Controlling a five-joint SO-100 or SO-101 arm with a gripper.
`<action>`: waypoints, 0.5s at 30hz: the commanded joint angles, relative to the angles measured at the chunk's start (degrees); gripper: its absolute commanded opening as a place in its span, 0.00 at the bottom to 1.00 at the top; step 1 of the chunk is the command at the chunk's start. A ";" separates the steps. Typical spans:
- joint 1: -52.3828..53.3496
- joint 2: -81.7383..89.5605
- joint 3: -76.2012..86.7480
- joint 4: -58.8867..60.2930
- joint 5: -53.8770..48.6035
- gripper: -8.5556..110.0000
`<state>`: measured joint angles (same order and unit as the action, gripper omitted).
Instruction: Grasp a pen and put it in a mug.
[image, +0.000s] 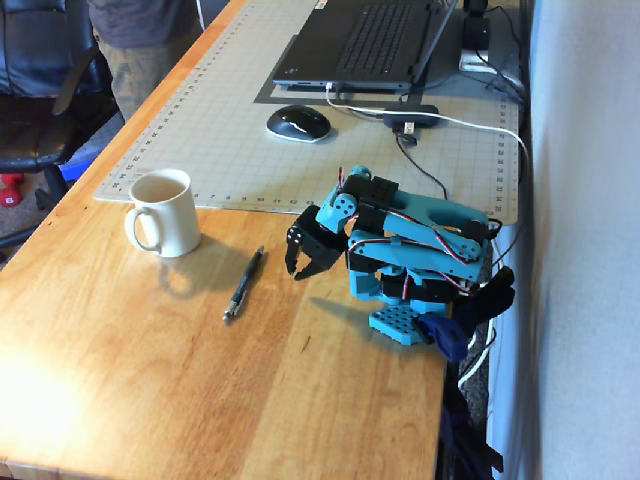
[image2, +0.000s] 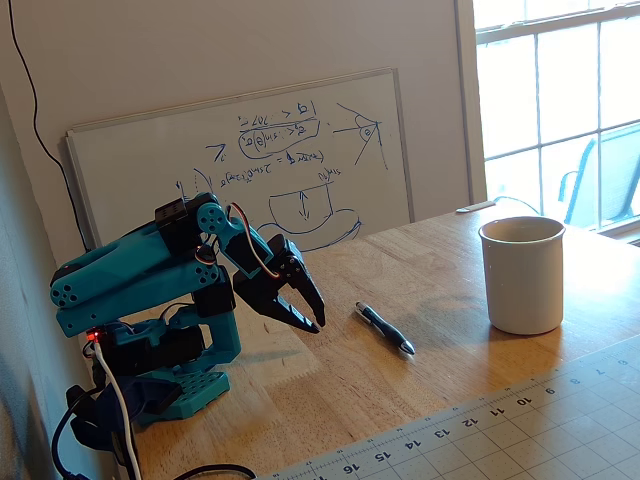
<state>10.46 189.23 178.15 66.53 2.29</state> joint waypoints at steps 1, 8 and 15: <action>-0.53 2.81 -0.53 0.97 -0.44 0.09; -0.53 2.81 -0.44 0.97 -0.18 0.09; -0.53 2.81 -0.44 0.97 0.09 0.09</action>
<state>10.46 190.37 178.15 67.41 2.29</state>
